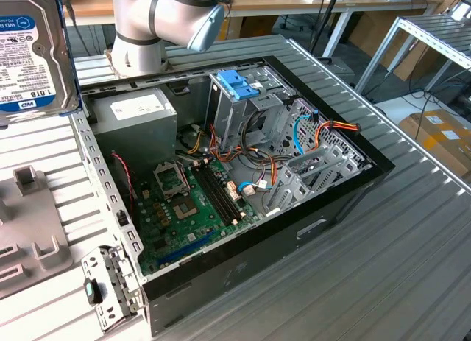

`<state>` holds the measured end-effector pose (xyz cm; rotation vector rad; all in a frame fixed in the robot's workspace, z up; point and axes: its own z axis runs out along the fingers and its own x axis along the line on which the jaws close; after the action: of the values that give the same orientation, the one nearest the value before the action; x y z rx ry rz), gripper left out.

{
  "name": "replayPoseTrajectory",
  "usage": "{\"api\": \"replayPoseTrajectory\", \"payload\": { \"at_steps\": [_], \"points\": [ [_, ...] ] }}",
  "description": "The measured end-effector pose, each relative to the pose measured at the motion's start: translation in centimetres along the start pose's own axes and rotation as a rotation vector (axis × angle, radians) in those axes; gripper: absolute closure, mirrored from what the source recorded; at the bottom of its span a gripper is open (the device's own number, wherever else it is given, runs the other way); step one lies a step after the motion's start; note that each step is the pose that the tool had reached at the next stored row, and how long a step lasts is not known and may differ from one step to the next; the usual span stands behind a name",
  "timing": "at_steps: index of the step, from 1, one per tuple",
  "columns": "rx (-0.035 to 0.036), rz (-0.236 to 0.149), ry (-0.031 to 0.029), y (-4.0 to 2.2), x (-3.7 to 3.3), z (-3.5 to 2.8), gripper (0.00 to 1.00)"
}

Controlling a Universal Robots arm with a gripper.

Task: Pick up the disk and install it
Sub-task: 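Pick up the disk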

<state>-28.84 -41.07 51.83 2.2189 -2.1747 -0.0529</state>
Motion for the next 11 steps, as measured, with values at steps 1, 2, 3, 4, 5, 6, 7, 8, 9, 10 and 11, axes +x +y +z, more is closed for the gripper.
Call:
{"api": "replayPoseTrajectory", "payload": {
  "at_steps": [1,2,3,4,5,6,7,8,9,10,11],
  "points": [
    [0.0,0.0,0.0,-0.14,0.03,0.0,0.63],
    [0.0,0.0,0.0,-0.31,0.06,-0.01,0.63],
    [-0.0001,0.0,0.0001,-0.45,0.09,-0.01,0.63],
    [0.0,0.0,0.0,-0.53,0.1,-0.01,0.63],
    [0.0,0.0,0.0,-0.67,0.13,-0.01,0.63],
    [0.0,0.0,0.0,-0.76,0.14,-0.01,0.63],
    [0.0,0.0,0.0,-0.94,0.17,-0.01,0.63],
    [0.0,0.0,0.0,-1.03,0.19,-0.01,0.63],
    [0.0,0.0,0.0,-1.11,0.21,-0.01,0.63],
    [-0.0001,0.0,0.0,-1.23,0.24,-0.02,0.63],
    [0.0,0.0,0.0,-1.31,0.25,-0.01,0.63]
  ]
}}
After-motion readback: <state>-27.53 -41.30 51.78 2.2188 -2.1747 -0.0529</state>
